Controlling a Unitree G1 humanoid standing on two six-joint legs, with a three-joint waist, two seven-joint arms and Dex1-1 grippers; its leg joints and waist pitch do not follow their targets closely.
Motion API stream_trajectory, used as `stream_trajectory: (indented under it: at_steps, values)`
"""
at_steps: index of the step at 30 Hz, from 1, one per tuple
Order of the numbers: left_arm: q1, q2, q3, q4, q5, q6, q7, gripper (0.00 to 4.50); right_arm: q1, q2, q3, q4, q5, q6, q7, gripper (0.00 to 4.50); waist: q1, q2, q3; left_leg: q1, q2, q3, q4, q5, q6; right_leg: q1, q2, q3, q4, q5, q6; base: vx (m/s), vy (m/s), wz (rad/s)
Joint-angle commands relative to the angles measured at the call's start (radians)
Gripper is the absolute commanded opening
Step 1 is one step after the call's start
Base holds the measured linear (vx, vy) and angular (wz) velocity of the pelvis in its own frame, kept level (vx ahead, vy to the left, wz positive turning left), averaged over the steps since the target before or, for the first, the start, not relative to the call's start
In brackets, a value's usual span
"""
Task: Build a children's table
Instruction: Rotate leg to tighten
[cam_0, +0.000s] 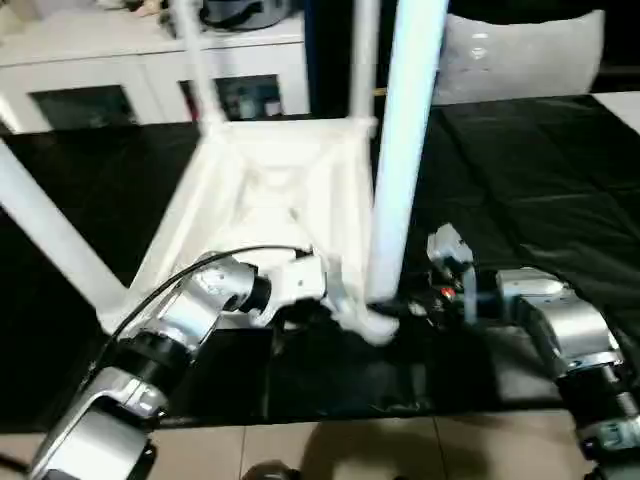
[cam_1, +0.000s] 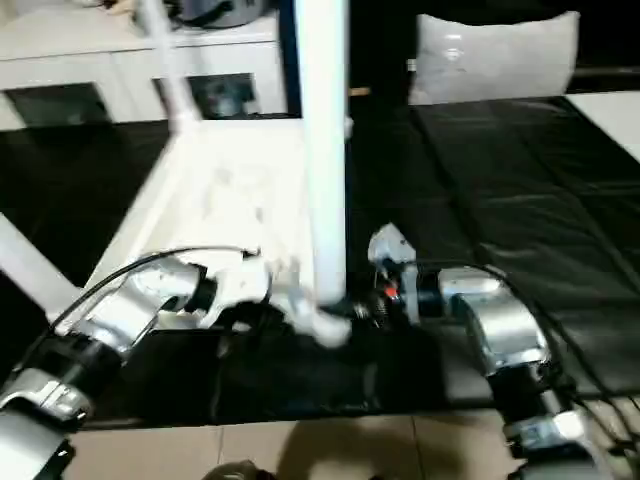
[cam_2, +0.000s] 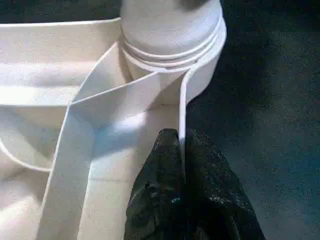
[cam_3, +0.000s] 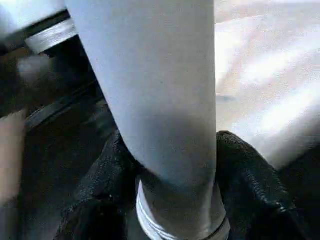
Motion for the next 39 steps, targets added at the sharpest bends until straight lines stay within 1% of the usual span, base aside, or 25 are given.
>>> stream_trajectory:
  at_steps: [1, 2, 3, 4, 6, 8, 10, 12, 15, 17, 18, 20, 21, 22, 23, 24, 25, 26, 27, 30, 32, 33, 34, 37, 39]
  values:
    - [-0.050, -0.114, 0.010, -0.021, -0.030, 0.035, 0.125, 0.00, -0.040, 0.111, 0.044, 0.020, -0.021, 0.069, -0.180, 1.99, -0.013, -0.021, -0.064, 0.009, 0.068, -0.046, -0.079, -0.192, 0.017, 0.063, -0.095, 0.060, -0.109, -0.468, 0.018, 0.000, 0.000, 0.00]
    - [-0.053, -0.120, 0.012, -0.017, -0.028, 0.040, 0.136, 0.00, -0.044, 0.119, 0.043, 0.025, -0.028, 0.070, -0.198, 1.99, -0.026, -0.021, -0.066, 0.010, 0.064, -0.048, -0.077, -0.208, 0.016, 0.065, -0.095, 0.055, -0.114, -0.482, 0.037, 0.000, 0.000, 0.00]
    - [-0.066, -0.145, 0.026, -0.007, -0.022, 0.070, 0.182, 0.00, -0.058, 0.149, 0.046, 0.047, -0.040, 0.069, -0.248, 1.99, -0.036, -0.018, -0.068, 0.014, 0.064, -0.046, -0.076, -0.210, 0.031, 0.062, -0.097, 0.059, -0.117, -0.465, 0.041, 0.000, 0.000, 0.00]
    - [-0.070, -0.153, 0.030, -0.002, -0.020, 0.078, 0.198, 0.00, -0.063, 0.160, 0.048, 0.056, -0.041, 0.067, -0.259, 1.99, -0.041, -0.015, -0.068, 0.012, 0.063, -0.045, -0.075, -0.203, 0.037, 0.063, -0.097, 0.060, -0.116, -0.450, 0.036, 0.000, 0.000, 0.00]
    - [-0.106, -0.191, 0.041, 0.045, 0.009, 0.082, 0.299, 0.00, -0.105, 0.224, 0.045, 0.139, -0.081, -0.012, -0.376, 1.99, -0.058, -0.016, -0.069, 0.005, 0.059, -0.046, -0.074, -0.197, 0.048, 0.063, -0.094, 0.057, -0.113, -0.426, 0.023, 0.000, 0.000, 0.00]
    - [-0.113, -0.194, 0.041, 0.054, 0.015, 0.077, 0.312, 0.00, -0.113, 0.243, 0.033, 0.151, -0.084, -0.038, -0.404, 1.99, -0.058, -0.018, -0.073, 0.003, 0.057, -0.044, -0.073, -0.168, 0.063, 0.065, -0.097, 0.062, -0.109, -0.393, 0.016, 0.000, 0.000, 0.00]
    - [-0.115, -0.194, 0.042, 0.056, 0.015, 0.076, 0.313, 0.00, -0.115, 0.250, 0.027, 0.152, -0.080, -0.047, -0.407, 2.53, -0.055, -0.018, -0.075, 0.002, 0.060, -0.044, -0.073, -0.145, 0.076, 0.067, -0.097, 0.066, -0.103, -0.361, 0.008, 0.000, 0.000, 0.00]
    - [-0.118, -0.187, 0.046, 0.064, 0.026, 0.073, 0.308, 0.00, -0.104, 0.259, 0.001, 0.127, -0.073, -0.062, -0.398, 2.75, -0.049, -0.017, -0.081, -0.001, 0.075, -0.050, -0.073, -0.086, 0.103, 0.068, -0.101, 0.076, -0.080, -0.249, -0.032, 0.000, 0.000, 0.00]
    - [-0.101, -0.154, 0.037, 0.052, 0.032, 0.043, 0.275, 0.00, -0.072, 0.217, 0.007, 0.088, -0.065, -0.093, -0.343, 2.85, -0.041, -0.018, -0.084, 0.001, 0.080, -0.048, -0.072, -0.052, 0.121, 0.068, -0.103, 0.083, -0.065, -0.171, -0.065, 0.000, 0.000, 0.00]
    - [-0.090, -0.136, 0.032, 0.045, 0.032, 0.027, 0.249, 0.00, -0.055, 0.191, 0.010, 0.074, -0.060, -0.106, -0.303, 3.13, -0.036, -0.015, -0.084, 0.001, 0.081, -0.047, -0.071, -0.045, 0.129, 0.068, -0.105, 0.085, -0.061, -0.147, -0.077, 0.000, 0.000, 0.00]
    - [-0.078, -0.114, 0.022, 0.047, 0.032, -0.012, 0.219, 0.00, -0.038, 0.154, 0.012, 0.063, -0.055, -0.128, -0.255, 3.20, -0.030, -0.011, -0.083, 0.003, 0.080, -0.046, -0.071, -0.056, 0.132, 0.067, -0.104, 0.084, -0.062, -0.150, -0.078, 0.000, 0.000, 0.00]
    - [-0.073, -0.105, 0.019, 0.050, 0.030, -0.034, 0.203, 0.00, -0.033, 0.139, 0.012, 0.063, -0.053, -0.138, -0.238, 3.26, -0.023, -0.014, -0.082, 0.002, 0.080, -0.044, -0.072, -0.067, 0.129, 0.068, -0.105, 0.085, -0.063, -0.164, -0.077, 0.000, 0.000, 0.00]
    - [-0.064, -0.090, 0.012, 0.057, 0.029, -0.077, 0.173, 0.00, -0.028, 0.114, 0.007, 0.059, -0.045, -0.143, -0.206, 3.50, -0.019, -0.007, -0.081, 0.004, 0.079, -0.043, -0.072, -0.078, 0.119, 0.067, -0.105, 0.085, -0.066, -0.187, -0.077, 0.000, 0.000, 0.00]
    - [-0.057, -0.077, 0.006, 0.063, 0.029, -0.113, 0.146, 0.00, -0.024, 0.091, 0.003, 0.053, -0.037, -0.142, -0.170, 3.50, -0.019, -0.007, -0.081, 0.004, 0.079, -0.043, -0.072, -0.078, 0.119, 0.067, -0.105, 0.085, -0.066, -0.187, -0.077, 0.000, 0.000, 0.00]
    - [-0.051, -0.065, 0.001, 0.068, 0.027, -0.144, 0.118, 0.00, -0.019, 0.067, 0.003, 0.047, -0.033, -0.145, -0.133, 3.56, -0.015, -0.013, -0.077, 0.004, 0.077, -0.042, -0.073, -0.115, 0.114, 0.068, -0.102, 0.082, -0.075, -0.234, -0.058, 0.000, 0.000, 0.00]
    - [-0.045, -0.053, -0.004, 0.073, 0.025, -0.174, 0.091, 0.00, -0.014, 0.042, 0.004, 0.042, -0.029, -0.147, -0.093, 3.64, -0.013, -0.009, -0.077, 0.009, 0.079, -0.040, -0.074, -0.133, 0.109, 0.065, -0.100, 0.082, -0.077, -0.259, -0.051, 0.000, 0.000, 0.00]
    - [-0.041, -0.040, -0.010, 0.075, 0.024, -0.187, 0.064, 0.00, -0.003, 0.007, 0.017, 0.029, -0.027, -0.165, -0.028, 3.78, -0.011, -0.011, -0.077, 0.009, 0.079, -0.040, -0.074, -0.135, 0.106, 0.063, -0.099, 0.082, -0.078, -0.267, -0.047, 0.000, 0.000, 0.00]
    - [-0.039, -0.026, -0.018, 0.075, 0.024, -0.204, 0.035, 0.00, 0.006, -0.026, 0.027, 0.015, -0.017, -0.164, 0.032, 3.91, -0.004, -0.007, -0.075, 0.010, 0.081, -0.040, -0.074, -0.138, 0.102, 0.062, -0.099, 0.083, -0.080, -0.277, -0.040, 0.000, 0.000, 0.00]
    - [-0.037, -0.014, -0.025, 0.075, 0.021, -0.217, 0.006, 0.00, 0.011, -0.054, 0.036, 0.007, -0.010, -0.167, 0.080, 3.99, 0.008, -0.010, -0.076, 0.013, 0.083, -0.040, -0.074, -0.140, 0.102, 0.062, -0.098, 0.083, -0.081, -0.283, -0.034, 0.000, 0.000, 0.00]
    - [-0.033, 0.016, -0.041, 0.075, 0.015, -0.256, -0.062, 0.00, 0.011, -0.111, 0.051, 0.012, -0.006, -0.197, 0.173, 4.19, 0.019, -0.009, -0.079, 0.012, 0.088, -0.042, -0.074, -0.136, 0.101, 0.060, -0.101, 0.085, -0.073, -0.258, -0.048, 0.000, 0.000, 0.00]
    - [-0.027, 0.036, -0.057, 0.069, 0.014, -0.280, -0.109, 0.00, 0.008, -0.141, 0.063, 0.008, 0.008, -0.207, 0.244, 4.19, 0.026, -0.014, -0.079, 0.009, 0.086, -0.041, -0.073, -0.133, 0.107, 0.063, -0.102, 0.085, -0.071, -0.259, -0.048, 0.000, 0.000, 0.00]
    - [-0.027, 0.036, -0.057, 0.069, 0.014, -0.280, -0.109, 0.00, 0.008, -0.141, 0.063, 0.008, 0.008, -0.207, 0.244, 4.19, 0.030, -0.012, -0.080, 0.010, 0.088, -0.040, -0.072, -0.119, 0.108, 0.060, -0.102, 0.087, -0.069, -0.251, -0.052, 0.000, 0.000, 0.00]
    - [-0.020, 0.055, -0.075, 0.065, 0.018, -0.310, -0.159, 0.00, 0.003, -0.170, 0.076, 0.004, 0.028, -0.217, 0.318, 4.19, 0.034, -0.018, -0.081, 0.009, 0.090, -0.041, -0.072, -0.111, 0.112, 0.060, -0.102, 0.087, -0.066, -0.242, -0.056, 0.000, 0.000, 0.00]
    - [-0.002, 0.079, -0.100, 0.047, 0.021, -0.347, -0.218, 0.00, -0.014, -0.189, 0.094, 0.014, 0.051, -0.212, 0.405, 4.19, 0.041, -0.016, -0.082, 0.009, 0.091, -0.042, -0.071, -0.107, 0.115, 0.060, -0.103, 0.086, -0.063, -0.237, -0.066, 0.000, 0.000, 0.00]
    - [0.012, 0.092, -0.111, 0.026, 0.015, -0.352, -0.249, 0.00, -0.026, -0.195, 0.109, 0.023, 0.058, -0.203, 0.447, 3.83, 0.045, -0.013, -0.081, 0.008, 0.091, -0.040, -0.072, -0.112, 0.114, 0.059, -0.103, 0.087, -0.063, -0.244, -0.069, 0.000, 0.000, 0.00]
